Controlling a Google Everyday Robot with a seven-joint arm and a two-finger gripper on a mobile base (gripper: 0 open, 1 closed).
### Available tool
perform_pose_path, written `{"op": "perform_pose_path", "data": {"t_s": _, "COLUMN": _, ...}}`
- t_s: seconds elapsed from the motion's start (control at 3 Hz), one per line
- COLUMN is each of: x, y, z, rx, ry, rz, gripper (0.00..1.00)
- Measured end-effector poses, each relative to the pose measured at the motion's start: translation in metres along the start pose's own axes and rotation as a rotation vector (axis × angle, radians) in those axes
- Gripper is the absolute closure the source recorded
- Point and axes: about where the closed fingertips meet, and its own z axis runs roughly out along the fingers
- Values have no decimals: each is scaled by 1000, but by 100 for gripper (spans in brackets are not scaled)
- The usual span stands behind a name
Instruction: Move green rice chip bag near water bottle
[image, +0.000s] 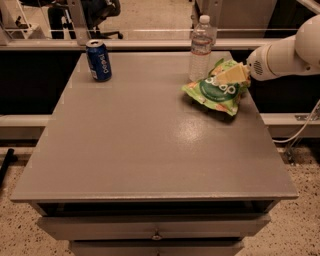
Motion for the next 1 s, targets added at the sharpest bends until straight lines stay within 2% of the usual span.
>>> {"op": "perform_pose_path", "data": {"t_s": 0.33, "x": -6, "y": -2, "z": -1, "rx": 5, "ry": -14, "rz": -17, "gripper": 0}}
{"op": "perform_pose_path", "data": {"t_s": 0.67, "x": -20, "y": -9, "z": -19, "rx": 23, "ry": -47, "rz": -63, "gripper": 0}}
{"op": "perform_pose_path", "data": {"t_s": 1.0, "x": -34, "y": -5, "z": -55, "rx": -31, "ry": -110, "rz": -107, "gripper": 0}}
